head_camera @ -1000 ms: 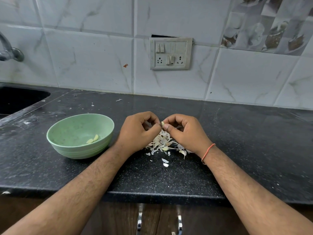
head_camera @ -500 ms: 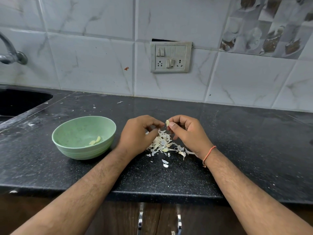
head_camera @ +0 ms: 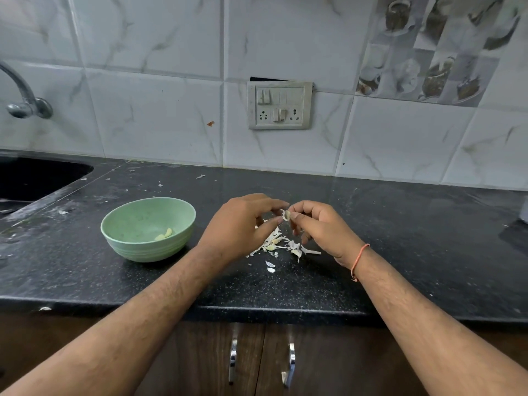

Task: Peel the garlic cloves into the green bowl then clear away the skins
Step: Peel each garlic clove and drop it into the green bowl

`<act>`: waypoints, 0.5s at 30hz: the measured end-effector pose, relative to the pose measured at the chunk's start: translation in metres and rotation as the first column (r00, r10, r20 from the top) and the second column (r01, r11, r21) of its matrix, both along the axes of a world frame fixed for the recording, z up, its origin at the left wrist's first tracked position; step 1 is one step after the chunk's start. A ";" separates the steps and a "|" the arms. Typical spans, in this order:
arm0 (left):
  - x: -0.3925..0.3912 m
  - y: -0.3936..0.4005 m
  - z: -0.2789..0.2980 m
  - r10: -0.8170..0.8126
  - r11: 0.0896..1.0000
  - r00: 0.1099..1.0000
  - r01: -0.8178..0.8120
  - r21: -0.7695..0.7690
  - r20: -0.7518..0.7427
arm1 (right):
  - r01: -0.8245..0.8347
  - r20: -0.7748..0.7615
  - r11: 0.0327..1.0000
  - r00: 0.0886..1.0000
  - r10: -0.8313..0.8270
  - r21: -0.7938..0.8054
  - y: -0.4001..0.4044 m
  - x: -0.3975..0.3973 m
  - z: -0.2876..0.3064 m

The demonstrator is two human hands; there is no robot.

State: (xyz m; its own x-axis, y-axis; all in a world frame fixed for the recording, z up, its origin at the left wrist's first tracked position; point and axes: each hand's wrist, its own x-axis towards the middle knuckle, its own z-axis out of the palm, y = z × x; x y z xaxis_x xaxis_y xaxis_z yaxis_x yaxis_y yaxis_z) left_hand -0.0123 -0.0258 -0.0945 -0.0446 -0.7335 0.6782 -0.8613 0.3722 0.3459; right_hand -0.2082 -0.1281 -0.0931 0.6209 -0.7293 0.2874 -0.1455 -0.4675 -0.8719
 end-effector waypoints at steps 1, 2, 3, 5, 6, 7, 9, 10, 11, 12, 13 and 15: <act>-0.001 0.001 0.003 -0.018 1.000 1.000 0.018 -0.001 0.013 | -0.006 -0.018 1.000 1.000 0.005 -0.012 0.001 -0.001 0.001; -0.001 0.001 0.004 -0.034 0.999 0.999 0.034 -0.006 0.020 | -0.011 -0.031 1.000 0.999 0.010 -0.026 0.003 -0.001 0.003; -0.001 0.002 0.006 -0.041 0.999 0.999 0.041 -0.012 0.025 | -0.014 -0.038 0.999 0.999 0.012 -0.038 0.004 -0.001 0.004; 0.000 0.003 0.009 -0.037 0.999 0.999 0.037 -0.018 0.029 | -0.014 -0.037 0.999 0.999 0.012 -0.050 0.007 -0.001 0.006; 0.001 0.003 0.010 -0.035 0.999 0.999 0.036 -0.022 0.031 | -0.012 -0.031 0.999 0.999 0.010 -0.051 0.008 -0.001 0.006; 0.002 0.004 0.010 -0.031 0.999 0.999 0.032 -0.018 0.031 | -0.009 -0.027 0.999 1.000 0.008 -0.054 0.009 0.000 0.006; 0.004 0.004 0.011 -0.019 1.000 1.000 0.019 -0.008 0.022 | -0.010 -0.028 0.998 1.000 0.008 -0.062 0.009 0.000 0.006; 0.005 0.005 0.011 -0.012 1.000 1.000 0.012 -0.002 0.020 | -0.013 -0.030 0.998 0.999 0.011 -0.066 0.010 0.001 0.006; 0.006 0.005 0.012 -0.007 1.000 1.000 0.007 0.004 0.017 | -0.016 -0.033 0.997 0.999 0.014 -0.069 0.010 0.002 0.006; 0.007 0.006 0.012 -0.001 1.000 1.000 0.001 0.014 0.019 | -0.020 -0.037 0.997 0.999 0.017 -0.075 0.010 0.003 0.006; 0.009 0.006 0.012 0.005 1.000 1.000 -0.005 0.023 0.020 | -0.013 -0.045 0.996 0.999 0.009 -0.089 0.011 0.004 0.005; 0.013 0.007 0.013 0.024 0.999 1.000 -0.025 0.036 0.017 | 0.054 -0.061 0.990 0.996 -0.063 -0.132 0.011 0.008 0.005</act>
